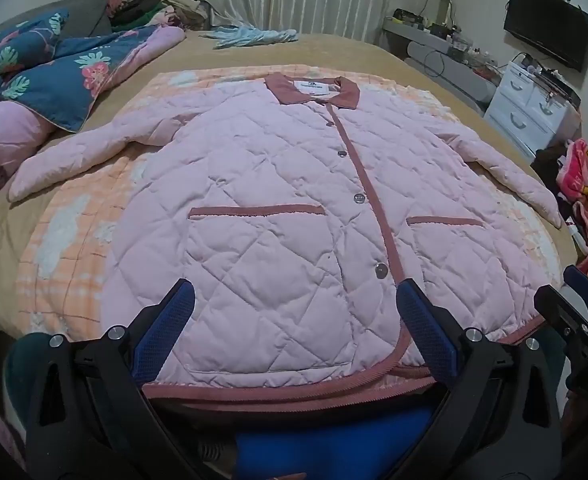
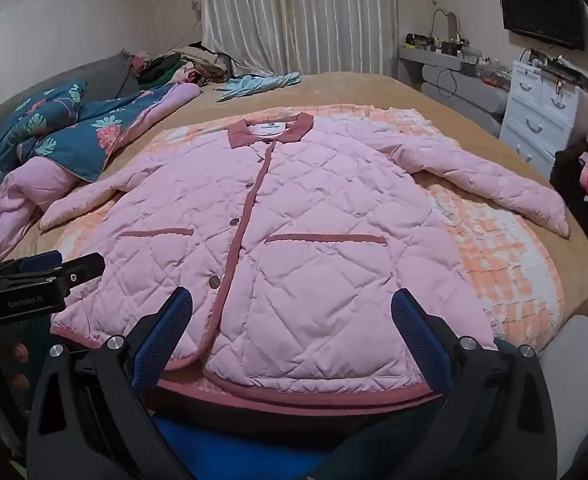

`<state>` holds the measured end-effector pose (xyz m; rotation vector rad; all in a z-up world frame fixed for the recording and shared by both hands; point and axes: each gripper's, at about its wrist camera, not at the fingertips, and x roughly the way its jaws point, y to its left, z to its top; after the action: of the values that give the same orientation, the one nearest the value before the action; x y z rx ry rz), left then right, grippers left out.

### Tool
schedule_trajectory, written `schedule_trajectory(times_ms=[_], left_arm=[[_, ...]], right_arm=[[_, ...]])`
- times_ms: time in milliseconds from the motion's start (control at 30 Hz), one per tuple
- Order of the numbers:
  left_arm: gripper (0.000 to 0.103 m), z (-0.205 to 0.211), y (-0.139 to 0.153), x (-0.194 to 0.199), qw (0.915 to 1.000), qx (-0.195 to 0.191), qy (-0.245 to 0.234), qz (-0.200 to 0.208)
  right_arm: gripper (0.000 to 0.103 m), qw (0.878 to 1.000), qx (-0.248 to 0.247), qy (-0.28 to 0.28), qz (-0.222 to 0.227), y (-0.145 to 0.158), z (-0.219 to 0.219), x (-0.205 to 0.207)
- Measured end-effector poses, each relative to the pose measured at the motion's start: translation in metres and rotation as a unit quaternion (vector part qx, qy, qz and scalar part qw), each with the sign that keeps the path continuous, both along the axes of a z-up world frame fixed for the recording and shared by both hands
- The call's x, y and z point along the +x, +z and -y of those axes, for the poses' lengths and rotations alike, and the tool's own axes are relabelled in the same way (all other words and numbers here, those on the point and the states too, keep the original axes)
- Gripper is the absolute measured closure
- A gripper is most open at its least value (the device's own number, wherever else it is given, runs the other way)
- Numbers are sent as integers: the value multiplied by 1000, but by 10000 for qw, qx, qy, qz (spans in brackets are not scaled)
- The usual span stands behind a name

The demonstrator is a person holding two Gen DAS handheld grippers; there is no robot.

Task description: Fold large clothes

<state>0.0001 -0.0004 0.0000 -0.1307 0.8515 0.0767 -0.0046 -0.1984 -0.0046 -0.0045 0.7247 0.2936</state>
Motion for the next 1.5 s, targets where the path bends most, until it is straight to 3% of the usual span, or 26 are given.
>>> schedule_trajectory(times_ms=[300, 1500], left_arm=[[8, 0, 0, 0, 10000, -87, -13, 45], [8, -1, 10, -1, 9999, -108, -35, 117]], right_arm=[[4, 9997, -194, -3, 145, 4, -6, -5], [4, 9998, -72, 152, 68, 3, -15, -6]])
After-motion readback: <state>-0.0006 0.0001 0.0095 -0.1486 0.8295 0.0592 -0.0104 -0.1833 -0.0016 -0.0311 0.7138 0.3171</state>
